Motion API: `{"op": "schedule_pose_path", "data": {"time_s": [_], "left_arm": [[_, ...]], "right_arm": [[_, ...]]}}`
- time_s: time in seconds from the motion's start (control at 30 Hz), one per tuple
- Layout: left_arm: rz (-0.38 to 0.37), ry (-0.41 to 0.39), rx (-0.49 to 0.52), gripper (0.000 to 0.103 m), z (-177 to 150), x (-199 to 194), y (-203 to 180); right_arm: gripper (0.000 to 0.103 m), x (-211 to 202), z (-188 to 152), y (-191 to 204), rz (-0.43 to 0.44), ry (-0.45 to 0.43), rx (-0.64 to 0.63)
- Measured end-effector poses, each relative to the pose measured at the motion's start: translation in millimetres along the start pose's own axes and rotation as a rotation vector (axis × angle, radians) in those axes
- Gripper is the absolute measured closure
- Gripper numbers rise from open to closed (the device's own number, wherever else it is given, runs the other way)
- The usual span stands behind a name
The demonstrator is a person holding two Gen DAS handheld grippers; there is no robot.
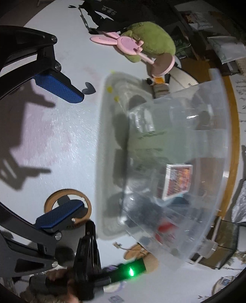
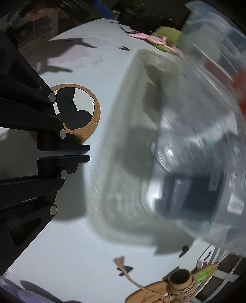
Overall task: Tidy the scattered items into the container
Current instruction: 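Bring the right gripper to the edge of the panda cork coaster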
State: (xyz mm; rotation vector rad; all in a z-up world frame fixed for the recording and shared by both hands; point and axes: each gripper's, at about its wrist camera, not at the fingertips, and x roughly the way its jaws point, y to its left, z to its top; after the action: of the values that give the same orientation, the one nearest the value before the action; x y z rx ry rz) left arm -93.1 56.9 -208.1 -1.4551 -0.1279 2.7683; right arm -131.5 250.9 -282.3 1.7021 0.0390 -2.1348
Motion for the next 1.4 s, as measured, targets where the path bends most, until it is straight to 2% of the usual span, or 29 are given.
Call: {"op": "schedule_pose_path", "data": {"time_s": [0.17,0.27,0.47,0.7,0.87,1.07,1.17,1.27,1.4], "left_arm": [[-0.017,0.051,0.117,0.001,-11,23,-1],[-0.004,0.07,0.196,0.001,-19,37,-4],[0.035,0.097,0.274,0.001,-28,55,3],[-0.058,0.124,0.316,0.001,-29,57,8],[-0.133,0.125,0.416,0.001,-45,47,-8],[-0.185,0.122,0.475,0.001,-61,36,-18],[-0.164,0.083,0.447,0.001,-54,28,-7],[-0.093,0.057,0.386,0.001,-43,31,10],[-0.014,0.09,0.334,0.001,-32,50,31]], "right_arm": [[0.099,0,-20,21,0.005,-0.009,-0.001],[0.098,3,-31,35,-0.006,-0.024,0.006],[0.098,4,-39,40,-0.028,-0.06,0.087],[0.099,7,-49,48,-0.045,-0.083,0.158],[0.099,9,-60,57,-0.064,-0.091,0.188],[0.099,6,-72,64,-0.095,-0.101,0.217],[0.099,5,-76,67,-0.112,-0.109,0.218],[0.099,6,-77,68,-0.115,-0.122,0.233],[0.099,7,-77,68,-0.109,-0.134,0.253]]}}
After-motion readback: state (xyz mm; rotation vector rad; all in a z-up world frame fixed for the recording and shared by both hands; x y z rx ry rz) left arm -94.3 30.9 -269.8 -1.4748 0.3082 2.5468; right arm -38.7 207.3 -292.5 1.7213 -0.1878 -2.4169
